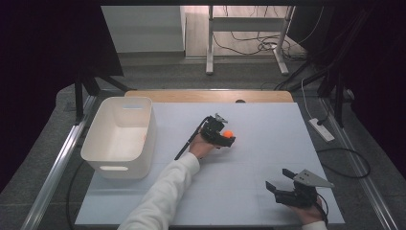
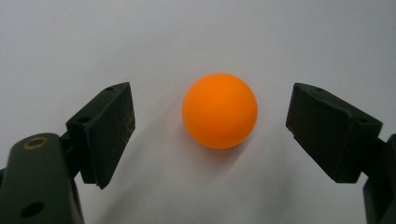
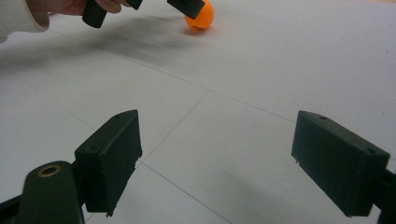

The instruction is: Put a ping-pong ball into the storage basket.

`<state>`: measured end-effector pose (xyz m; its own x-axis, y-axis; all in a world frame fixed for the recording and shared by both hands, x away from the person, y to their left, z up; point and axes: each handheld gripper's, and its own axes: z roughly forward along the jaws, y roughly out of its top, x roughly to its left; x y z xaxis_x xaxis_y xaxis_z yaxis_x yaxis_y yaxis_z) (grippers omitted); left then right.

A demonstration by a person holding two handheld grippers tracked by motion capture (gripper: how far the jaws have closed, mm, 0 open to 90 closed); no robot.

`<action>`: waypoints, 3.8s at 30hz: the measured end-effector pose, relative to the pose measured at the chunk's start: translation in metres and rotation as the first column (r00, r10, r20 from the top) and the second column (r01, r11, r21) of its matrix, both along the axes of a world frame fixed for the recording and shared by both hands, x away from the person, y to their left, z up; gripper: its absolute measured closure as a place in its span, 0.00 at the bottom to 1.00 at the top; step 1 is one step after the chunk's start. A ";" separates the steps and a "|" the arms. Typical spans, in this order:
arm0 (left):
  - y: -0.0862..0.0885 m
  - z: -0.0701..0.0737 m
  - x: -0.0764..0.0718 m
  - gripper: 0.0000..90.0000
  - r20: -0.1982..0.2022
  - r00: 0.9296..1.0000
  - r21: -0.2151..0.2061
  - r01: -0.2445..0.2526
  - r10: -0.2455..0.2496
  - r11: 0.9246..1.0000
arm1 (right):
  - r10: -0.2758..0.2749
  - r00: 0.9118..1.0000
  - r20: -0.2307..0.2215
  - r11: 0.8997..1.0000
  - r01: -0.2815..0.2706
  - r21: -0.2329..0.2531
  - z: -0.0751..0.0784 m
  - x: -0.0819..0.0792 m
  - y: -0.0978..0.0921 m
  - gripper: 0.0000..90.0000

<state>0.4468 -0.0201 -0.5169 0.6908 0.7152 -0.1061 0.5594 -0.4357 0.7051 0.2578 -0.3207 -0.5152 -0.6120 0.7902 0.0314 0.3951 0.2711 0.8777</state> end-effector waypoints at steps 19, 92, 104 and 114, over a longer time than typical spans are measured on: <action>-0.004 -0.009 0.006 0.50 -0.024 0.999 -0.001 0.049 -0.049 0.999 | -0.009 1.000 0.004 1.000 0.009 0.007 0.001 -0.002 -0.002 0.17; 0.033 0.044 -0.043 0.56 0.094 0.993 -0.139 0.078 -0.065 0.987 | -0.013 1.000 0.006 1.000 0.013 0.000 0.000 0.000 -0.002 0.18; 0.037 0.051 -0.051 0.56 0.118 0.991 -0.142 0.083 -0.066 0.986 | -0.012 1.000 0.006 1.000 0.012 -0.004 0.000 0.000 -0.001 0.18; 0.041 0.054 -0.056 0.56 0.115 0.992 -0.149 0.078 -0.061 0.986 | -0.013 1.000 0.007 1.000 0.013 -0.005 0.000 0.000 -0.001 0.18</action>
